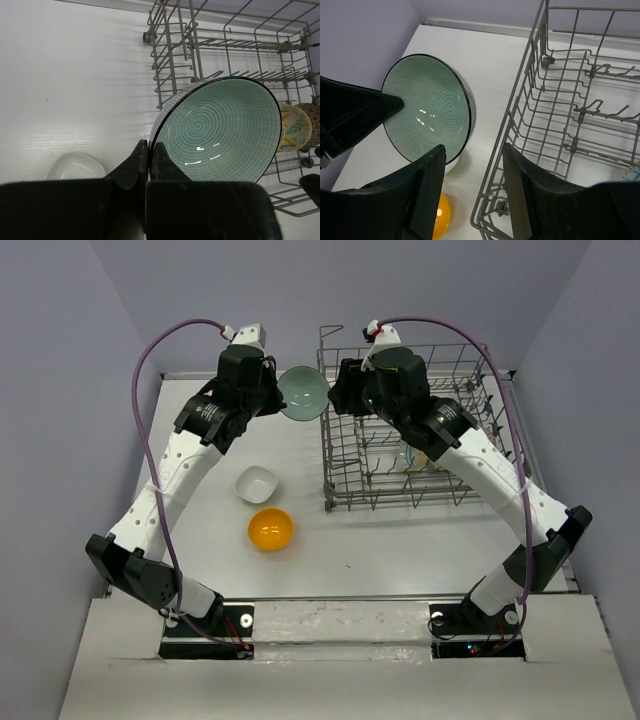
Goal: Load the bowls into the dish rack
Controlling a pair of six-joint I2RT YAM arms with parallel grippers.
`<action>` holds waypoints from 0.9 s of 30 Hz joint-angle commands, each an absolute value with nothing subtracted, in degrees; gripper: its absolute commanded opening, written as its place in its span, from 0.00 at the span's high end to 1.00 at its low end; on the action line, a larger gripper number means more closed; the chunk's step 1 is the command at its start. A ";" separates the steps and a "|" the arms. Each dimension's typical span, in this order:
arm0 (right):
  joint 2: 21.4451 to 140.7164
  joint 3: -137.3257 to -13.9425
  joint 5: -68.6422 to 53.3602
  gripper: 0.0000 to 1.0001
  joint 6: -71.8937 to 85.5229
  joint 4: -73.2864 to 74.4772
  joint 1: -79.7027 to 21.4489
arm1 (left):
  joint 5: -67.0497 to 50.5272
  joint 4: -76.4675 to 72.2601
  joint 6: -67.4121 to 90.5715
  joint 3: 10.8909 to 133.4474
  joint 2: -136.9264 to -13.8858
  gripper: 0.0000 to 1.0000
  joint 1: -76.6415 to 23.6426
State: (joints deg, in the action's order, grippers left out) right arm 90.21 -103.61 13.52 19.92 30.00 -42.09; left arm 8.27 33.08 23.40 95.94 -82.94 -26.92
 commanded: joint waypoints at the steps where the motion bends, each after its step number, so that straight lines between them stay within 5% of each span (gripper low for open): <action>1: 91.75 -106.08 13.62 0.45 19.86 29.00 -42.89 | 9.49 29.36 23.73 100.46 -82.88 1.00 -28.65; 15: 95.80 -108.11 16.70 0.52 19.42 29.36 -43.42 | 10.54 28.56 24.96 100.55 -82.18 1.00 -33.48; 25: 95.89 -107.84 18.81 0.99 18.99 29.09 -43.42 | 10.55 29.00 24.96 100.55 -81.65 1.00 -34.19; 27: 95.63 -107.84 19.16 0.99 18.81 29.09 -43.42 | 10.20 28.92 24.70 100.72 -81.74 0.95 -34.36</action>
State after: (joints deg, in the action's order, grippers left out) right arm 96.12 -105.32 18.46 18.94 31.14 -42.85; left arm 11.25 33.58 23.94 97.27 -83.90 -33.67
